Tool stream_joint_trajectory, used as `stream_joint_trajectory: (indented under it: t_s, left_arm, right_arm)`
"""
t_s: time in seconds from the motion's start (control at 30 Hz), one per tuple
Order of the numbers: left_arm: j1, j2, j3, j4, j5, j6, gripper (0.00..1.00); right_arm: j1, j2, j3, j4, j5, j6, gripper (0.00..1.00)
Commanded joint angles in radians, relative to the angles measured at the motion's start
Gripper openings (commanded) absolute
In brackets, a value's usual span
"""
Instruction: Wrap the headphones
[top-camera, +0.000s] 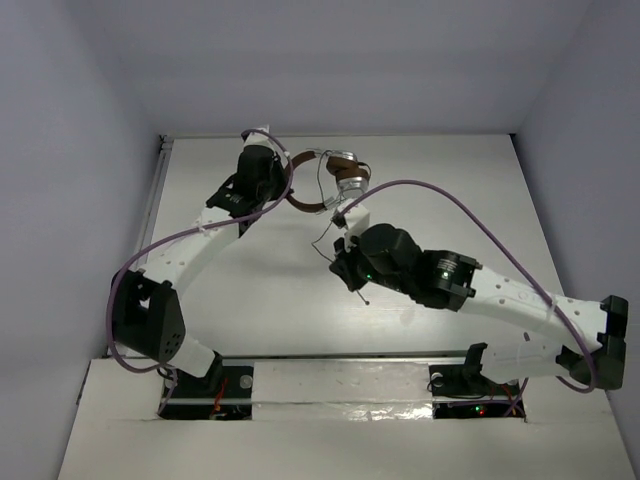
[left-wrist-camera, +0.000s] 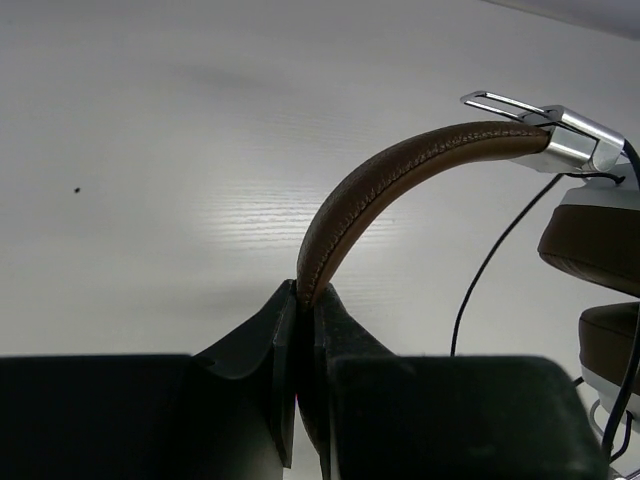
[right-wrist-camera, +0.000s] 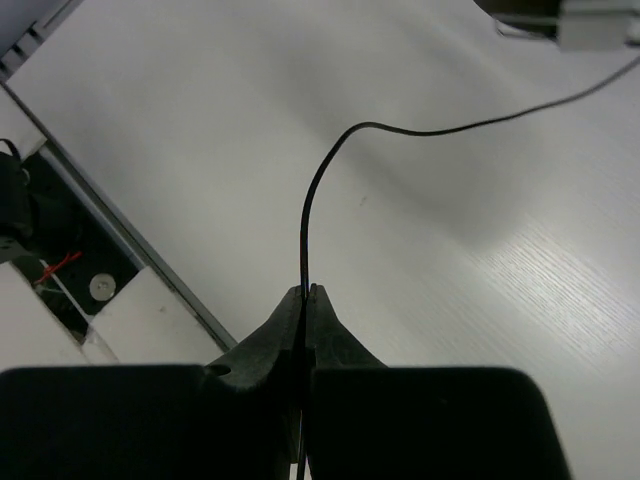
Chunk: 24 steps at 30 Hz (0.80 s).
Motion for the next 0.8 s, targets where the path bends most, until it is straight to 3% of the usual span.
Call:
stream_joint_trajectory:
  t_s: [0.0,0.2,0.43,0.77]
  left_arm:
    - [-0.05,0.015,0.045,0.085,-0.019,-0.012,0.0]
    - [-0.084,0.007,-0.087,0.183,0.035,0.016,0.0]
    - [-0.127,-0.042,-0.226,0.245,0.074,0.022,0.0]
    - [-0.147,-0.057,-0.247,0.227,0.04,0.036,0.0]
  right_arm:
    - [0.025,0.054,0.12,0.069,-0.039,-0.029,0.0]
    - [0.025,0.095,0.231,0.035,0.044,-0.095,0.0]
    - [0.025,0.084,0.249,0.029,0.165,-0.118,0.0]
    - [0.015,0.031,0.263,0.024,0.26,-0.15,0.0]
